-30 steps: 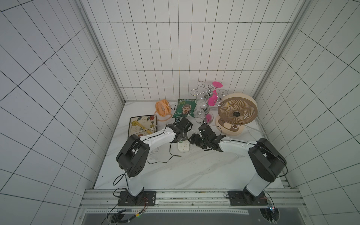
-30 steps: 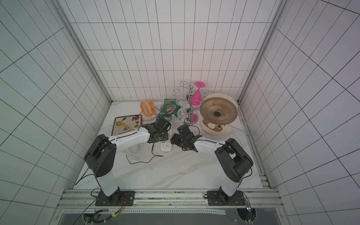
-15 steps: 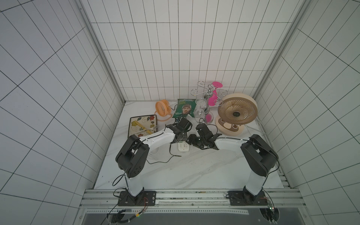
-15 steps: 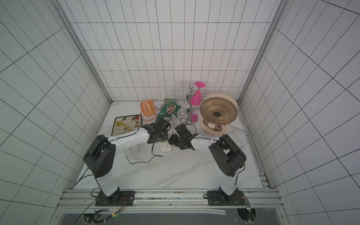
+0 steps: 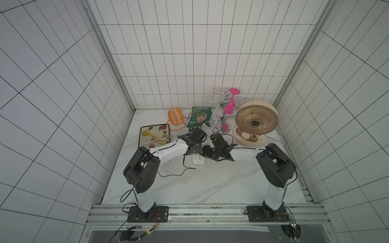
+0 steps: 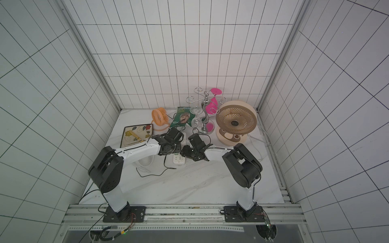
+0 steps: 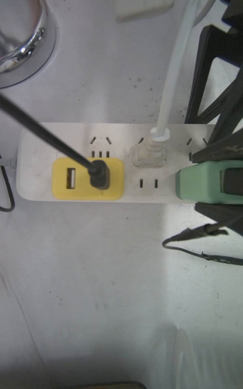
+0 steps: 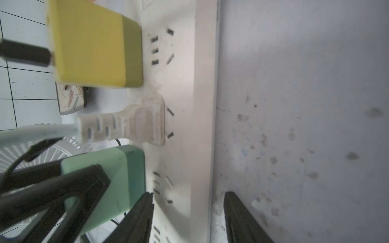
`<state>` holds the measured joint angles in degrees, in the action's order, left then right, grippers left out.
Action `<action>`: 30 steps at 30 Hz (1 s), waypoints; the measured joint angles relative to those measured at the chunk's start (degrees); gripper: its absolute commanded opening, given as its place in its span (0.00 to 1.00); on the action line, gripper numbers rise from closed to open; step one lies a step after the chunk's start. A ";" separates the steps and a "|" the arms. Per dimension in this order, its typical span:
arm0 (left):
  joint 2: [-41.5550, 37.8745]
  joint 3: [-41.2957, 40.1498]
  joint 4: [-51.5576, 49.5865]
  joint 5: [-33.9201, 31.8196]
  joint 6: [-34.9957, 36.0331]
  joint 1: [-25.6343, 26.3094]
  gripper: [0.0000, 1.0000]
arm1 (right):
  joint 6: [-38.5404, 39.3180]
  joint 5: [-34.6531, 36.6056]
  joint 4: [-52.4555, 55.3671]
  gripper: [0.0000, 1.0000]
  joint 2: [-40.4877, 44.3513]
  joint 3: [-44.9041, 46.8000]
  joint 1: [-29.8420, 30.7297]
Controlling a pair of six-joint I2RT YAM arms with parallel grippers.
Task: Unplug the desk fan from the power strip
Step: Remove the plug from the socket.
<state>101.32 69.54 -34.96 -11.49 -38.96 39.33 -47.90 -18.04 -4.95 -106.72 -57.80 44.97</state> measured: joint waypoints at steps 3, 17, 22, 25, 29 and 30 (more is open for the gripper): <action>-0.04 -0.04 -0.02 0.48 0.02 0.00 0.00 | 0.61 0.00 0.09 0.48 -0.48 -0.31 0.00; -0.46 0.00 -1.07 0.90 0.37 -0.07 0.00 | 0.74 -0.33 0.76 0.44 -1.77 -1.57 0.11; -0.68 0.31 -2.40 0.85 0.20 -0.20 0.00 | 0.74 -0.48 2.62 0.44 -2.45 -3.13 0.46; -0.70 0.85 -3.76 0.70 0.20 -0.15 0.00 | 0.74 -0.35 4.24 0.44 -2.75 -4.22 0.81; -0.70 2.10 -6.05 -0.37 0.24 0.37 0.00 | 1.01 0.63 6.45 0.44 -3.39 -6.36 1.33; -0.70 2.21 -6.43 -0.63 0.22 0.50 0.00 | 1.18 0.98 6.91 0.44 -3.67 -6.97 1.53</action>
<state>100.62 71.75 -41.39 -12.12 -38.74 39.83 -46.72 -17.06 1.96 -110.39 -64.77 46.50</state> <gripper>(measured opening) 0.297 0.437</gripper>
